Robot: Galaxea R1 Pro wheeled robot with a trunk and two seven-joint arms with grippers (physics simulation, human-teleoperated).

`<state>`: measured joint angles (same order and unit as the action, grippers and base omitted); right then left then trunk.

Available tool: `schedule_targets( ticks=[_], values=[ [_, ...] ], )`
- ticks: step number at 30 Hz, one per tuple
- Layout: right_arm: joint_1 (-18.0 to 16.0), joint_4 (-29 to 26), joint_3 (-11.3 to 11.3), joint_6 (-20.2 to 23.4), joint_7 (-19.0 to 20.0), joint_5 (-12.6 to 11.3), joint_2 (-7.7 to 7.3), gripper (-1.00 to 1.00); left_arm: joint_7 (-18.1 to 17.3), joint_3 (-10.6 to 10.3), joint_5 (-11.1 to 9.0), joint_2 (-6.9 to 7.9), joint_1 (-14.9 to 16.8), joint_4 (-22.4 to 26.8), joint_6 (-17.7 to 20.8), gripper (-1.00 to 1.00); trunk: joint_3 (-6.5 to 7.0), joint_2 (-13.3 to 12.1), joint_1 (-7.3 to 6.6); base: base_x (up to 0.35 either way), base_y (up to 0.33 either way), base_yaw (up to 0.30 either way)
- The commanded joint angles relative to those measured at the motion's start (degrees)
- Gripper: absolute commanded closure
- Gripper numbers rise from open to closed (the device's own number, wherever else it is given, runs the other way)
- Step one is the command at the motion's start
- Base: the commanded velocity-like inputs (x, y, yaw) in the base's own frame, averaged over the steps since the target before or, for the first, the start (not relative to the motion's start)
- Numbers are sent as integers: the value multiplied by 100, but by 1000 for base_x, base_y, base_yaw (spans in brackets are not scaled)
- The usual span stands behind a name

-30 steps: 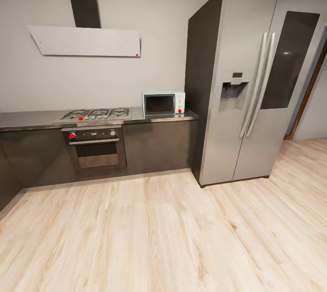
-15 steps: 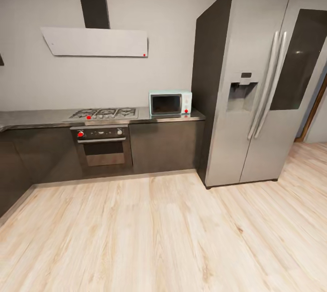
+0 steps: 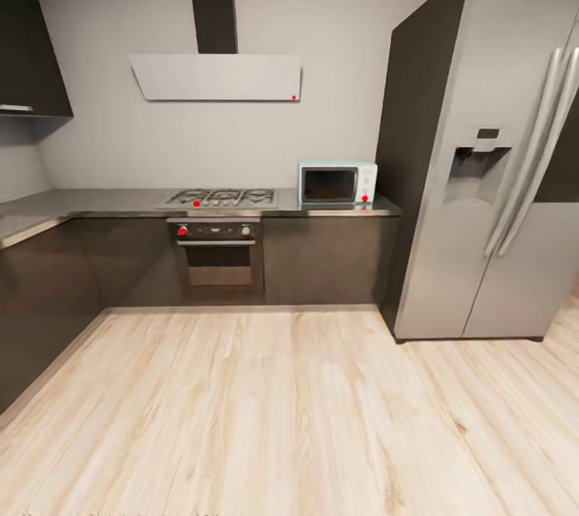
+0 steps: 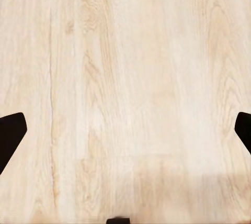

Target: Pick up the poster from the kitchen countertop and hang it on one of the wall nails in the kitchen.

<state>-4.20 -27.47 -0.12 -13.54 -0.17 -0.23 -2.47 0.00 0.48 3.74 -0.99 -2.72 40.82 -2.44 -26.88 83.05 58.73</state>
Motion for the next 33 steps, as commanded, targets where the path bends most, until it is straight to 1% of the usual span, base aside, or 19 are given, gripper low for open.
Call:
schedule_targets(
  ticks=[1, 11, 12, 33],
  values=[
    [-2, 3, 0, -16, 0, -1, -4, -100, 0, 5, 39, -1, -1, 5, -11, -100, -5, 2, 0, 0, 0, 122],
    [1, 62, 16, -25, 6, 16, -5, -100, 0, 5, 39, 1, -1, 4, -11, -100, -5, 2, 0, 0, 0, 51],
    [4, 66, 13, -26, -7, 14, 13, -100, 0, 5, 39, 0, -1, 4, -11, -100, -5, 2, 0, 0, 0, 277],
    [5, 75, 16, -23, -5, 30, 22, -100, 0, 6, 39, -5, -1, 4, -11, -100, -5, 2, 0, 0, 0, 291]
  ],
)
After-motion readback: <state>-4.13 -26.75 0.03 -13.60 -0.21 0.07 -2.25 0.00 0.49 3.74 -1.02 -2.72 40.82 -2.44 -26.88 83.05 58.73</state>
